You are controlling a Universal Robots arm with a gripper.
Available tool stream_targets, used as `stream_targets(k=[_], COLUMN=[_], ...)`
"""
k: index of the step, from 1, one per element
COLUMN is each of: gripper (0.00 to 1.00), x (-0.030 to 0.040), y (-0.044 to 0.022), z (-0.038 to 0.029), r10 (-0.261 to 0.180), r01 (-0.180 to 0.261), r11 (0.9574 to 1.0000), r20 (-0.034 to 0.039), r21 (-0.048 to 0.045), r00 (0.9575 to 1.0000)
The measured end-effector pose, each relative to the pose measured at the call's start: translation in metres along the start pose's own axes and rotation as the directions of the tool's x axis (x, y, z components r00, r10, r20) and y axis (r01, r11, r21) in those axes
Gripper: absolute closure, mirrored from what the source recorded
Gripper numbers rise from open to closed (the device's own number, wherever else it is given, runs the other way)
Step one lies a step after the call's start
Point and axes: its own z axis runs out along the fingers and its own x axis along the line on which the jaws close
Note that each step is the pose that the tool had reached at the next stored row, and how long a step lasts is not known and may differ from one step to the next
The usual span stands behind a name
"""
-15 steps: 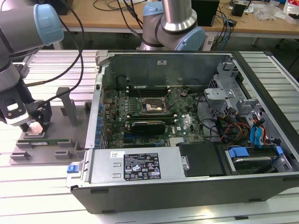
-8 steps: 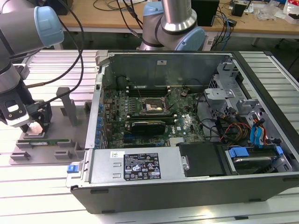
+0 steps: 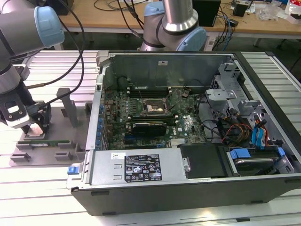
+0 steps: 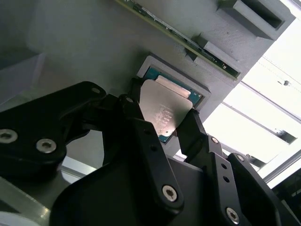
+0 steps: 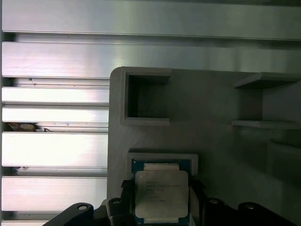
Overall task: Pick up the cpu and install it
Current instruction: 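Pick up the cpu and move it towards the insertion slot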
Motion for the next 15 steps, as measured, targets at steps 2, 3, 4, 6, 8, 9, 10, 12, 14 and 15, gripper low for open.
stream_targets(k=[2,3,4,6,8,9,10,12,14,15], gripper=[0.45,0.45,0.45,0.45,0.45,0.45,0.45,0.45,0.45,0.45], x=[0.0,0.0,0.0,0.0,-0.0001,-0.0001,-0.0001,-0.0001,-0.0002,-0.0002], y=[0.0,0.0,0.0,0.0,0.0,0.0,0.0,0.0,-0.0001,-0.0001], z=[0.0001,0.0001,0.0001,0.0,-0.0015,-0.0022,-0.0032,-0.0046,-0.0054,-0.0061], r10=[0.0,0.0,0.0,0.0,0.0,0.0,0.0,0.0,0.0,0.0], r01=[0.0,0.0,0.0,0.0,0.0,0.0,0.0,0.0,0.0,0.0], r11=[1.0,1.0,1.0,1.0,1.0,1.0,1.0,1.0,1.0,1.0], r20=[0.0,0.0,-0.0001,0.0001,0.0002,0.0,0.0001,0.0001,0.0001,0.0], r21=[0.0,0.0,0.0003,0.0004,0.0003,0.0003,0.0003,0.0002,0.0003,0.0003], r00=[1.0,1.0,1.0,1.0,1.0,1.0,1.0,1.0,1.0,1.0])
